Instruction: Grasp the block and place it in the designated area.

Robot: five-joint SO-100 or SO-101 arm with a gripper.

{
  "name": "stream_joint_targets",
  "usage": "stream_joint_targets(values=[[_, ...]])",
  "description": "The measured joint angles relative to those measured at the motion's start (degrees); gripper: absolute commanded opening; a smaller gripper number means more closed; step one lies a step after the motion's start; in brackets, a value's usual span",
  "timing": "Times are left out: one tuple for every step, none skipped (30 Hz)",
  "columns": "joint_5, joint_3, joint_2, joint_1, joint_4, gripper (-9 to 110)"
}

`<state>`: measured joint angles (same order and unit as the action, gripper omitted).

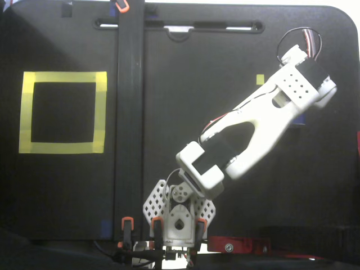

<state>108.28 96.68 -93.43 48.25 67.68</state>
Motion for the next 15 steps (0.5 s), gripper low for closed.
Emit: stream_joint_targets(values=[[3.2, 0.0, 0.0, 0.0, 0.4, 0], [6.6, 0.0, 0.0, 0.0, 0.7, 0], [9.5, 0.0, 0.0, -0.1, 1.0, 0], [12.2, 0.0, 0.0, -0.4, 1.1, 0], [14.9, 0.0, -0.1, -0.5, 1.2, 0], [17.1, 0.0, -0.2, -0.7, 1.2, 0], [19.2, 0.0, -0.2, -0.8, 1.2, 0], [21.5, 0.0, -0.2, -0.8, 1.3, 0], [24.0, 0.0, -0.2, -0.8, 1.6, 0], [26.7, 0.0, -0.2, -0.8, 2.0, 0], [29.5, 0.0, -0.2, -0.8, 2.3, 0], [31.6, 0.0, -0.2, -0.8, 2.6, 0], [32.6, 0.0, -0.2, -0.8, 3.0, 0], [33.1, 0.0, -0.2, -0.8, 3.2, 0], [33.5, 0.0, -0.3, -0.8, 3.3, 0]])
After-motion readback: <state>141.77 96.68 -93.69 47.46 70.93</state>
